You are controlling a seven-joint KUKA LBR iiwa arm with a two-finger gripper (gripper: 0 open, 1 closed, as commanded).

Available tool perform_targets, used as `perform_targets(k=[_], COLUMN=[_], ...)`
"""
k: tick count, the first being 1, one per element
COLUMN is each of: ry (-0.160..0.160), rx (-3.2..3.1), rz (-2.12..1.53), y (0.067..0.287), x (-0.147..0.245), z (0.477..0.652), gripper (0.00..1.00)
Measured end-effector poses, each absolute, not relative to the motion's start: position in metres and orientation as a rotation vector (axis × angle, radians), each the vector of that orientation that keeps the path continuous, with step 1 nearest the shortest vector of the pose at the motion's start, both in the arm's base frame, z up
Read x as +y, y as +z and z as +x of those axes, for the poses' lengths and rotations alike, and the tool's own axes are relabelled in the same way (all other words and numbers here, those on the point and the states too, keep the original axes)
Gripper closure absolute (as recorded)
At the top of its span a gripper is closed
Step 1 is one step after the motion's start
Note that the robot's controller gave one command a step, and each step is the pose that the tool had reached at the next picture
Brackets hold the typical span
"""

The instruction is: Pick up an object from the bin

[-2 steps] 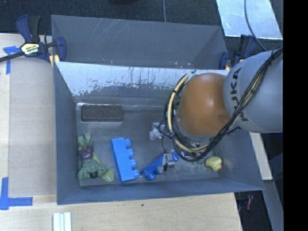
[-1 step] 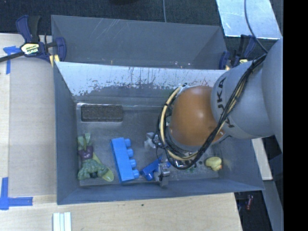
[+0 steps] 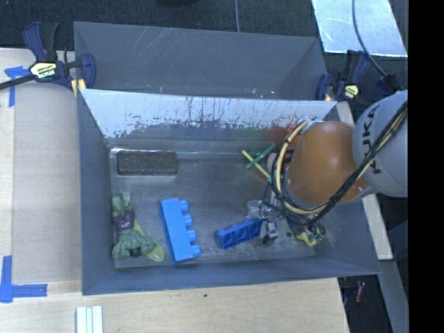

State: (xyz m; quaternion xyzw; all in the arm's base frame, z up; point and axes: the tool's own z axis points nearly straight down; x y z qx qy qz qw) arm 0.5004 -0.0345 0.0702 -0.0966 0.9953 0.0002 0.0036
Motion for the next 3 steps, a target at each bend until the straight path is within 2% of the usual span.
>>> perform_targets(k=[1,2,3], ry=[0.001,0.002,0.002], rx=[3.120,3.129,3.111], rz=[-0.302,-0.263,-0.396], y=[0.070,0.141,0.207], x=[-0.034,-0.040,0.011], z=[0.500,0.507,0.541], gripper=[1.00,1.00,1.00])
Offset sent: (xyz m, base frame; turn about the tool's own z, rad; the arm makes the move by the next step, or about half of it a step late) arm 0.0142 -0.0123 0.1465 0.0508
